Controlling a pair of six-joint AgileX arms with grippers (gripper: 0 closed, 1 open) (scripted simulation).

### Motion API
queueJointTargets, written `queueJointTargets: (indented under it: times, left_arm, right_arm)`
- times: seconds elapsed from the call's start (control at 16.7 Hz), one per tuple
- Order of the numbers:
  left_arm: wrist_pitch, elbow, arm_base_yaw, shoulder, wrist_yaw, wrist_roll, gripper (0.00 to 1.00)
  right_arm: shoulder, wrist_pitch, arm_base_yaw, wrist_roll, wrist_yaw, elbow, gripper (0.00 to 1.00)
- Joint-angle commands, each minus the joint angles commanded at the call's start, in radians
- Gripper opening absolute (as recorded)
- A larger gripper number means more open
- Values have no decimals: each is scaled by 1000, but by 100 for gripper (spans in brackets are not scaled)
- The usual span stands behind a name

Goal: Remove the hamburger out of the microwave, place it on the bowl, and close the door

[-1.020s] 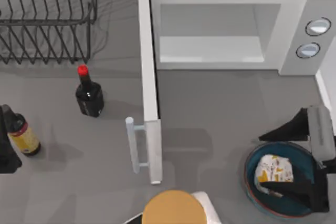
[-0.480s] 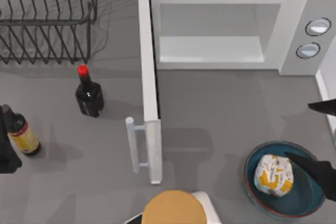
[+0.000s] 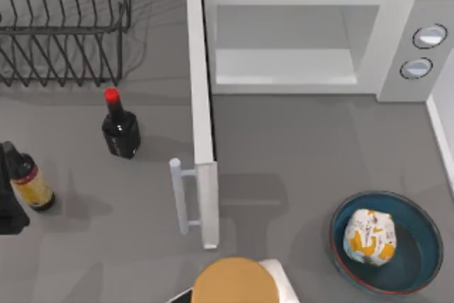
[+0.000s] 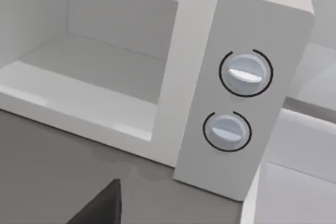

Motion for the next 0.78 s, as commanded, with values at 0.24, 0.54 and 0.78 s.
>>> queueJointTargets:
  times: [0.24,0.54,0.78]
  left_arm:
    - [0,0,0,0,0,0,100]
    - [0,0,0,0,0,0,100]
    - [0,0,0,0,0,0,85]
  right_arm:
    - [-218,-31,-9,166,184,-77,100]
    - [-269,-39,-12,210,233,-98,100]
    - [-269,-39,-12,210,233,-98,100]
